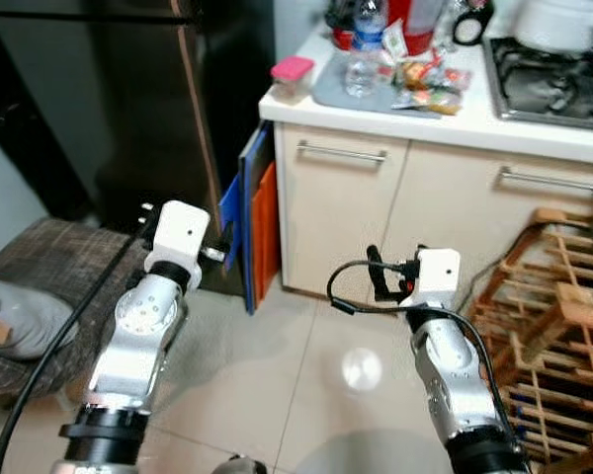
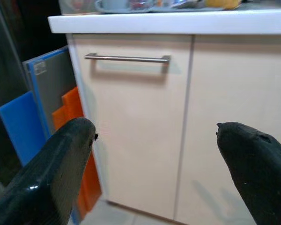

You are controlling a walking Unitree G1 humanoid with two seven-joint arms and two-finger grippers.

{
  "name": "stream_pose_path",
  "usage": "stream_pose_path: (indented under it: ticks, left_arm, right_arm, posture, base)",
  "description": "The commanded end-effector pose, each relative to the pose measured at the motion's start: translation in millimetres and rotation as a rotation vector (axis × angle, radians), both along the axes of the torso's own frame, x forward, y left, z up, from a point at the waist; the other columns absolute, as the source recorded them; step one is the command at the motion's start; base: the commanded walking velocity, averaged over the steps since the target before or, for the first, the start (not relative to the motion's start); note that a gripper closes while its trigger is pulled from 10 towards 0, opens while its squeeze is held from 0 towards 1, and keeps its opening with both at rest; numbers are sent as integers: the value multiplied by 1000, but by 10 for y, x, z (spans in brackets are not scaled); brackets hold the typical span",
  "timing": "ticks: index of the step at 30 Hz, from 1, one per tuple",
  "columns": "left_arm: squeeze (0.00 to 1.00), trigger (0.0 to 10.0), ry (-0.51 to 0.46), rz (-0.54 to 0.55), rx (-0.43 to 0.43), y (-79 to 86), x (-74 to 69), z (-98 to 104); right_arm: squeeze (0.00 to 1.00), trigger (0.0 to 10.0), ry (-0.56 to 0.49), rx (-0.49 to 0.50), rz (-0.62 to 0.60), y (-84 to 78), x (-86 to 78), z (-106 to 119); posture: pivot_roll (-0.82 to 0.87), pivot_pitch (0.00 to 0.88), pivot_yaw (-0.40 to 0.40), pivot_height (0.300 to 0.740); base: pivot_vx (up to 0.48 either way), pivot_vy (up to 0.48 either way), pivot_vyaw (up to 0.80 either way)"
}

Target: Restocking fridge

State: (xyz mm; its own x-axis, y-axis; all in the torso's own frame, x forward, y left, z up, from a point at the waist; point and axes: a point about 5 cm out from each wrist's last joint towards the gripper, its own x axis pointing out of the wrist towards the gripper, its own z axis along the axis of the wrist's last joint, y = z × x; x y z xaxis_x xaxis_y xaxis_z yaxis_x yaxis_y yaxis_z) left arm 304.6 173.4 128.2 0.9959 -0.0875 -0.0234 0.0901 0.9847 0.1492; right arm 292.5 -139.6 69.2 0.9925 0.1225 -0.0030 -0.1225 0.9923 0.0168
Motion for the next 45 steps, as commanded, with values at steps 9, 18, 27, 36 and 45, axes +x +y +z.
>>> stream_pose_path:
  ticks: [9, 18, 27, 36, 45]
  left_arm:
    - [0, 10000, -34, 91, -44, 51, -47, 6]
    - [0, 10000, -82, 51, 45, 42, -18, 89]
    - [0, 10000, -189, 72, 58, 38, 15, 305]
    - [0, 10000, -278, 45, 92, -24, 12, 474]
    - [0, 10000, -351, 23, 100, -51, 46, 651]
  right_arm:
    - [0, 10000, -82, -74, 36, 66, 0, 128]
    - [0, 10000, -90, -67, 49, 111, 56, 152]
    - [0, 10000, -105, -65, 56, 115, 52, 164]
    - [0, 10000, -189, -72, 48, 129, 86, 337]
    - [0, 10000, -218, -80, 39, 153, 94, 411]
  posture:
    - [-3, 0, 2, 740]
    - [3, 0, -5, 740]
    - [5, 0, -17, 740]
    - [3, 0, -17, 740]
    - [4, 0, -21, 740]
  base:
    - [0, 0, -89]
    - [70, 0, -444]
    - [454, 0, 0]
    - [463, 0, 0]
    - [468, 0, -267]
